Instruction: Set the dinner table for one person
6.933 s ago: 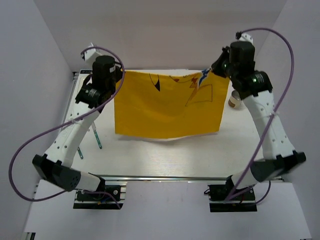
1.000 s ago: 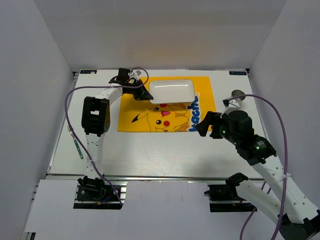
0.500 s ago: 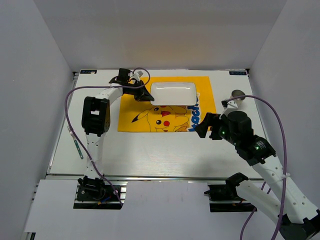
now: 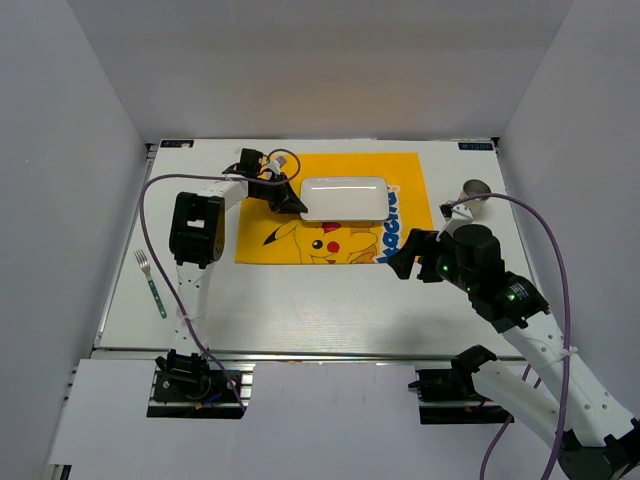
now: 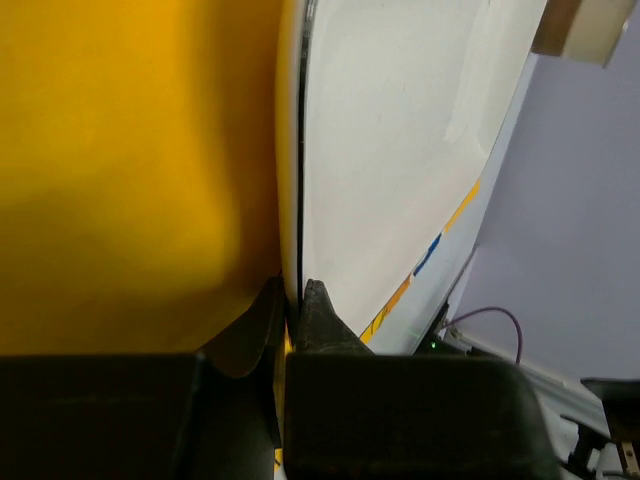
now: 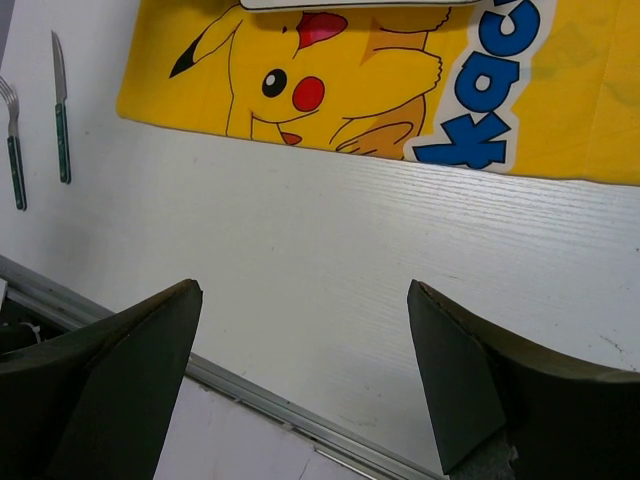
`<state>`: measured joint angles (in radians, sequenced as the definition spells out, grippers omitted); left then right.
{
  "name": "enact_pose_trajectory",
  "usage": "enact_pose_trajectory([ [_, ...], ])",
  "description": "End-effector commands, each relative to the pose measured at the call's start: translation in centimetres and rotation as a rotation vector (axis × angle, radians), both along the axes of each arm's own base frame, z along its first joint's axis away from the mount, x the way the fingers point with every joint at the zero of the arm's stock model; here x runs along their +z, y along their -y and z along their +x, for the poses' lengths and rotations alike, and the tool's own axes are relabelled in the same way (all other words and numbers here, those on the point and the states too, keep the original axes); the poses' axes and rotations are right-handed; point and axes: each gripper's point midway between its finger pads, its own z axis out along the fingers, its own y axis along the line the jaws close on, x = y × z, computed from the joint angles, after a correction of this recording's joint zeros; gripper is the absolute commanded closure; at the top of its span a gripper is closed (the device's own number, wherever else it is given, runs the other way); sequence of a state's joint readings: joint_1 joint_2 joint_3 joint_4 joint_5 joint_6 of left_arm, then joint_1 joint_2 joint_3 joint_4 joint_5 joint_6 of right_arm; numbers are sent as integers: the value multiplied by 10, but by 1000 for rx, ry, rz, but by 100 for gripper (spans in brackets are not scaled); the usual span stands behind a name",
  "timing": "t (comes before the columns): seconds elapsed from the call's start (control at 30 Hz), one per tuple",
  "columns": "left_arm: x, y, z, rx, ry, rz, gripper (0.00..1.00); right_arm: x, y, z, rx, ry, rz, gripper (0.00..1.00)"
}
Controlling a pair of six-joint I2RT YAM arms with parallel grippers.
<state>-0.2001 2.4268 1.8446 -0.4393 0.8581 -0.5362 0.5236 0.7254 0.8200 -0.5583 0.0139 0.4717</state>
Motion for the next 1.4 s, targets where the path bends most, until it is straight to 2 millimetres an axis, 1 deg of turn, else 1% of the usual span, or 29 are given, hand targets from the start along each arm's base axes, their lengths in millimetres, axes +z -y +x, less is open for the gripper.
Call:
enact_pose_trajectory([
  [0.0, 70, 15, 3, -108, 142, -175, 100, 10, -6, 0, 40, 44, 28, 11],
  [0.1, 67, 14, 3, -104, 141, -164, 100, 9, -7, 0, 42, 42, 29, 11],
  [0.33, 71, 13, 2, -103, 147, -162, 100, 9, -9, 1, 51, 39, 34, 11],
  [0.37, 75, 13, 2, -104, 153, -165, 100, 9, -10, 1, 53, 38, 35, 11],
  [0.4, 76, 8, 5, -93, 156, -166, 100, 8, -10, 1, 52, 37, 32, 11],
  [0.57, 93, 8, 8, -97, 188, -166, 100, 7, -10, 0, 58, 33, 30, 11],
  [0.8, 101, 9, 8, -103, 199, -175, 100, 4, -13, 2, 68, 22, 33, 11],
  [0.83, 102, 5, 10, -94, 200, -174, 100, 5, -14, 2, 71, 24, 33, 11],
  [1.0, 110, 5, 10, -94, 211, -178, 100, 3, -15, 2, 78, 20, 35, 11],
  [1.03, 110, 0, 13, -86, 215, -178, 100, 2, -16, 2, 81, 17, 35, 11],
  [1.13, 110, 1, 13, -89, 213, -184, 100, 1, -17, 1, 86, 14, 38, 11],
  [1.17, 111, -4, 15, -82, 213, -185, 100, 1, -17, 1, 88, 14, 37, 11],
  [1.37, 105, -2, 16, -98, 205, -200, 100, 0, -17, 0, 91, 12, 40, 11],
])
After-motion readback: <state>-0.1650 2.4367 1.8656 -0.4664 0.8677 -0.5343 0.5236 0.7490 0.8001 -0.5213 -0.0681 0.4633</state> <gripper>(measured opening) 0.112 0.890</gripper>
